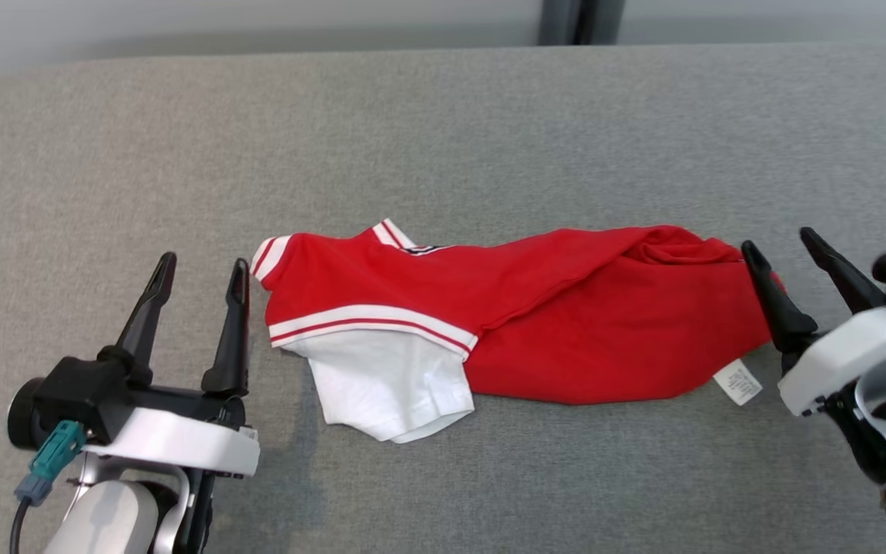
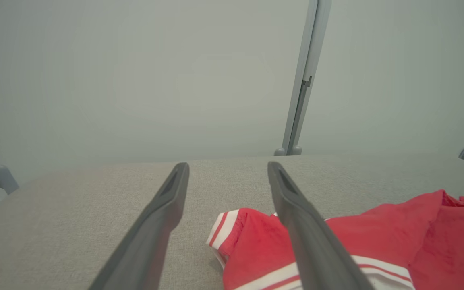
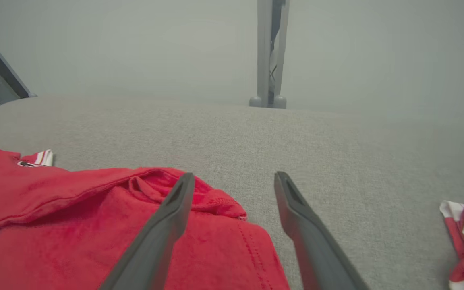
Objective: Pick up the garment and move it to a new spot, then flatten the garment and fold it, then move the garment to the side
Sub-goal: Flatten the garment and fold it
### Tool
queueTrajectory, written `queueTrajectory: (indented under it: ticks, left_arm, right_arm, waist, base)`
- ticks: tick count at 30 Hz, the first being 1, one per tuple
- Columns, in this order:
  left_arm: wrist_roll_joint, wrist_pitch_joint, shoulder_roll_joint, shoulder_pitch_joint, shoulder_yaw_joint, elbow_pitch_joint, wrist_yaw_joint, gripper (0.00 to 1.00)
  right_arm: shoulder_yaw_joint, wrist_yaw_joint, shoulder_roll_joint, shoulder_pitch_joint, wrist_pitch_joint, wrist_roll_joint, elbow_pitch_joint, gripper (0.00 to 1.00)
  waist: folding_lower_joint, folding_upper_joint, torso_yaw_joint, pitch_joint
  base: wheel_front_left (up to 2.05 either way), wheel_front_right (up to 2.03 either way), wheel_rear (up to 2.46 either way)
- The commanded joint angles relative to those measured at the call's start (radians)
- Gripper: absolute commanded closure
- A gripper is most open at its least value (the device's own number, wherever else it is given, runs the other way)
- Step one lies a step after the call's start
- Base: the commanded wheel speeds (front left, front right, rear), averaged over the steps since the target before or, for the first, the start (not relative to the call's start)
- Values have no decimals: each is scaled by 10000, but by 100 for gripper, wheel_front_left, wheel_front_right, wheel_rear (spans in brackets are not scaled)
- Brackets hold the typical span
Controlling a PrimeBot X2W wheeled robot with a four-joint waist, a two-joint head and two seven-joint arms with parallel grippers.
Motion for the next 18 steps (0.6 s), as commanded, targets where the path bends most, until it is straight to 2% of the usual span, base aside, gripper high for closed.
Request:
queueTrajectory:
  ticks: [1,7,13,14,15,16,18]
  left_arm:
    - [-47,-19,-2,-203,-20,50,-77,0]
    - [-61,-204,-187,-644,-189,387,-279,0]
    - [-78,-370,-290,-843,-216,666,-385,0]
    - [-83,-404,-301,-869,-215,710,-396,0]
    - [-91,-415,-298,-906,-204,753,-403,0]
    - [-96,-447,-299,-949,-192,793,-419,0]
    - [-106,-482,-306,-1011,-162,859,-450,0]
  right_arm:
    - [335,0,-268,-283,35,261,151,0]
    - [3019,-1,-1924,-1754,737,2182,1131,0]
    - [4574,0,-2611,-2513,1291,3645,1444,0]
    - [4769,-1,-2705,-2629,1317,3873,1426,52]
    - [4943,-1,-2794,-2730,1316,4046,1377,89]
    - [5088,-1,-2931,-2871,1201,4119,1331,100]
    - [5184,-1,-3138,-3188,777,4098,1353,100]
  waist:
    - [0,0,196,214]
    - [0,0,497,702]
    - [0,0,492,940]
    - [0,0,481,962]
    - [0,0,467,982]
    - [0,0,453,998]
    - [0,0,404,1022]
  base:
    - [0,0,0]
    - [0,0,0]
    - [0,0,0]
    - [0,0,0]
    - [0,0,0]
    - [0,0,0]
    - [0,0,0]
